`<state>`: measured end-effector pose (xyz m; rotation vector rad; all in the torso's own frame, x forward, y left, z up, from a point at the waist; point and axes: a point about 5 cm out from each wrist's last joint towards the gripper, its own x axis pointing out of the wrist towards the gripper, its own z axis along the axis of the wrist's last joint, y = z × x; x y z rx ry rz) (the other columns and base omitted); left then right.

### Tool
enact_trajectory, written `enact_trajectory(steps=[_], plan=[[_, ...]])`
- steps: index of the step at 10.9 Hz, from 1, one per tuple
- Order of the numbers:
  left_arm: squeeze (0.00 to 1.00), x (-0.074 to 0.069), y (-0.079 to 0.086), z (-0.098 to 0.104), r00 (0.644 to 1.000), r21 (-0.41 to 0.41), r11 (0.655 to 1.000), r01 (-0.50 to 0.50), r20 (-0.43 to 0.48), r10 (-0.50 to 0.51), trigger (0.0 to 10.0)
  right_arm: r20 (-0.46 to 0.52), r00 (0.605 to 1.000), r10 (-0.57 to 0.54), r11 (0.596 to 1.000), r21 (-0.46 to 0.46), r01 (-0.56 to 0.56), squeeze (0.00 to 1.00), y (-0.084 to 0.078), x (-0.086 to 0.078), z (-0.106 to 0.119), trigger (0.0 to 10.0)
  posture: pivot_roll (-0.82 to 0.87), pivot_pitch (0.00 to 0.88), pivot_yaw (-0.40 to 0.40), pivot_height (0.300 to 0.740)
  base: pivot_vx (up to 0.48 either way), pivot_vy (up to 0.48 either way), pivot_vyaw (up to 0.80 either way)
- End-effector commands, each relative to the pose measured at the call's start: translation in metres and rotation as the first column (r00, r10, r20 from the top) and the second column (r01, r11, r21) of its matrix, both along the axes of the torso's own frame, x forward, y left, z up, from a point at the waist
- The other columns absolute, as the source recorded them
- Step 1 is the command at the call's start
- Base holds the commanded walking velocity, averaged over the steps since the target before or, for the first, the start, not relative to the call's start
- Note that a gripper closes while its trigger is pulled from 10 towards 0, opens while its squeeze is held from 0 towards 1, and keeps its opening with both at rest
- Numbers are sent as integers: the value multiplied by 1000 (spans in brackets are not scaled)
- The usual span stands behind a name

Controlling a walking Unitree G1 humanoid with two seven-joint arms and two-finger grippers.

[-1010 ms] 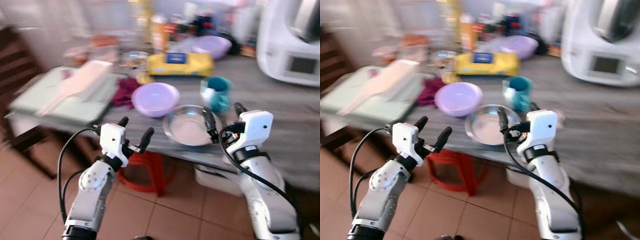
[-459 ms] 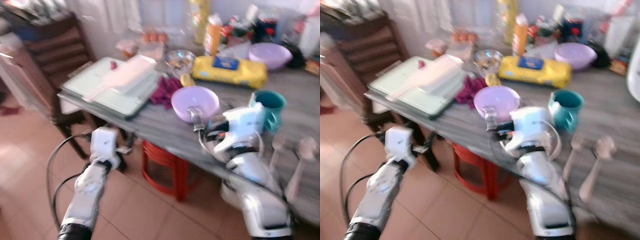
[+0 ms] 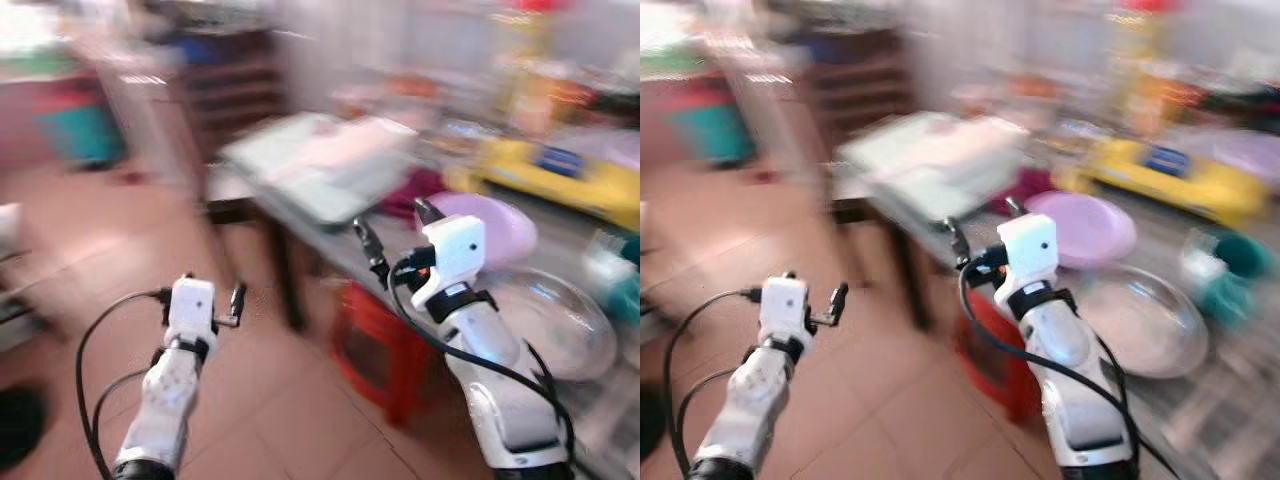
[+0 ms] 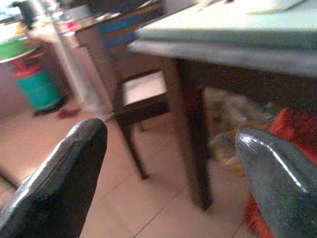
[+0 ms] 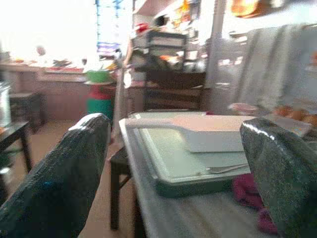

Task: Setting the table

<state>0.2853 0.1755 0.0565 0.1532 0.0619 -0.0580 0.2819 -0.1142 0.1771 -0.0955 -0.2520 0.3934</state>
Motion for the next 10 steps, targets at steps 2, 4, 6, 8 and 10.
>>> enact_trajectory(steps=[2,4,6,8,10], plan=[[0,0,5,-1,999,18,999,-42,7,42,10000,3,999,32,999,-5,-32,392,6,3,0,10000,-58,13,35,740,0,0,800],[0,-2,11,-12,997,49,996,-70,-42,72,10000,-46,999,20,999,42,-18,392,4,7,-11,10000,-45,8,29,740,0,0,800],[0,-13,16,-35,987,75,995,-72,-141,82,10000,-127,992,-5,998,55,13,396,-1,12,-35,10000,-22,0,23,740,0,0,800],[0,-27,18,-61,961,133,990,-57,-262,91,10000,-240,969,-63,994,73,82,400,-11,15,-66,10000,-14,0,22,740,0,0,800],[0,-40,20,-82,923,147,988,-46,-372,98,10000,-364,924,-119,986,64,153,396,-23,12,-103,10000,-16,0,18,740,0,0,800]])
